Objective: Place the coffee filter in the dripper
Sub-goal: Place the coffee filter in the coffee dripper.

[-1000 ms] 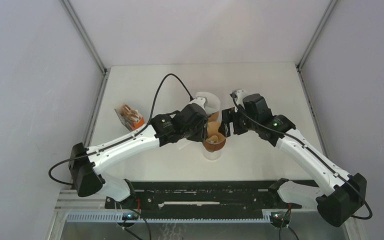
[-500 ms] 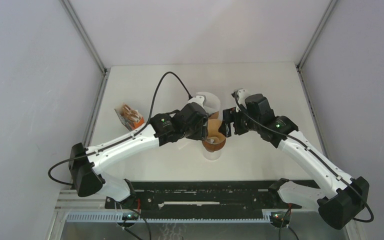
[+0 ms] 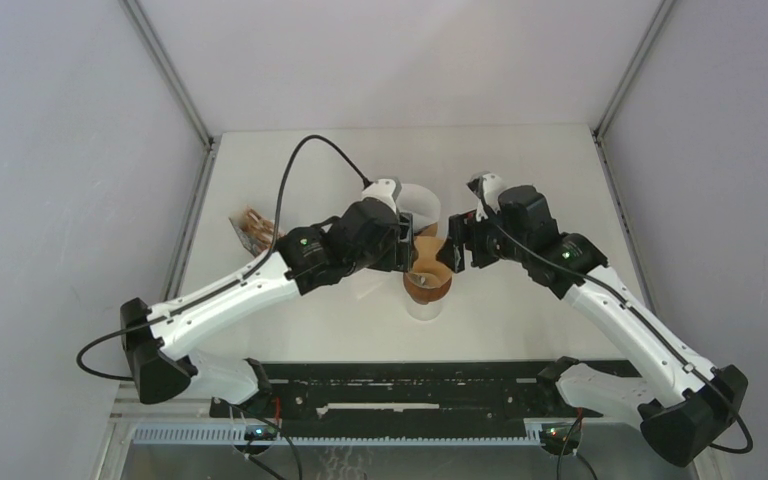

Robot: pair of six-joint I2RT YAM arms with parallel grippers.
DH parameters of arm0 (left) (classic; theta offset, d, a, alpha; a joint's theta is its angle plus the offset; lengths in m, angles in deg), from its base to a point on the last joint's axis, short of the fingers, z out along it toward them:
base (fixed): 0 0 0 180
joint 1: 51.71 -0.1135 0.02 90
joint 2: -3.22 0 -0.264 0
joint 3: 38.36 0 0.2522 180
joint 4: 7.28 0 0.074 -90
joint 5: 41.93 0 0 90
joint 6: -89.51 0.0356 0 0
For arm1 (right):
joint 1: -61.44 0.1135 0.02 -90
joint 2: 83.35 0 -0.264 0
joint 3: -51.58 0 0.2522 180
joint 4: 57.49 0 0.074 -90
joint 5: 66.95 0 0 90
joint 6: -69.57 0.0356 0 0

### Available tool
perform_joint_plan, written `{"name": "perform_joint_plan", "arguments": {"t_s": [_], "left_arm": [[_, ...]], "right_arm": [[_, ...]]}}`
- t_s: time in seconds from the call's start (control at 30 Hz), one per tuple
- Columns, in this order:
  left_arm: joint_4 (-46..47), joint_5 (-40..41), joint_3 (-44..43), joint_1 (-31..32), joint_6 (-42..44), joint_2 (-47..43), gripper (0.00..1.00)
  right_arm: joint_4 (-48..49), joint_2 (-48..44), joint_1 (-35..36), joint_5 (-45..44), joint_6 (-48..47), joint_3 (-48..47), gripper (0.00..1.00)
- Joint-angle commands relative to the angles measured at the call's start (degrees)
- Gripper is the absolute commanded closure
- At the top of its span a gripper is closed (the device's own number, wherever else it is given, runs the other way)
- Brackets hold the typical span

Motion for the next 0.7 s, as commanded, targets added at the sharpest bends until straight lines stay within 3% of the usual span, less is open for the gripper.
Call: {"name": "perform_joint_plan", "arguments": {"t_s": [0.0,0.37,0.67], "left_arm": [[3.6,-0.6,-2.1,-0.8,0.8,-3.6,0.35],[5.1,0.1,0.1,-6.7,1.4,-7.2,0.20],[6.9,-3.8,-4.3,-15.0,2.9,0.3,0.18]], "right_arm": [[1.6,-2.3,-0.4,1.0,0.1,-3.2,0.17],[2.7,2.8,-4.9,-0.2,-2.4,-7.8,0.17],[8.5,13.6,-8.3,-0.6,-2.5,-12.7,0.17]]}}
